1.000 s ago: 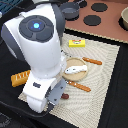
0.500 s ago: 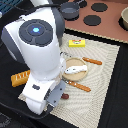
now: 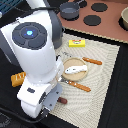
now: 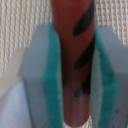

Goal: Interact with the objects in diverse but meaningful ways.

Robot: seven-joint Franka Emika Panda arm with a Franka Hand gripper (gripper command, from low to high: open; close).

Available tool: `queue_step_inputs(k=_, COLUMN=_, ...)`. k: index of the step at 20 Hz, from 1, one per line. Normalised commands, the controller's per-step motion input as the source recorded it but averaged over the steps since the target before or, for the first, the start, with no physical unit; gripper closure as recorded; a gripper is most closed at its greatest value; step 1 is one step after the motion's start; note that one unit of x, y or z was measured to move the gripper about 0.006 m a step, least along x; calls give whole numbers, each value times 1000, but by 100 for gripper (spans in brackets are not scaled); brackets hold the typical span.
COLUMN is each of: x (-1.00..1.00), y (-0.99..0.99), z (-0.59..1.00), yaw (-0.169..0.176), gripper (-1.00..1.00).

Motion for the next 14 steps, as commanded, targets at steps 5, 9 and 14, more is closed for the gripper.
queue_step_inputs(k=5, x=718, y=832, z=901, yaw=24, gripper=100)
queue_step_inputs(k=9, x=560, y=889, z=739, yaw=61, gripper=100)
queue_step_inputs(k=14, x=451, y=921, z=572, yaw=78, gripper=100)
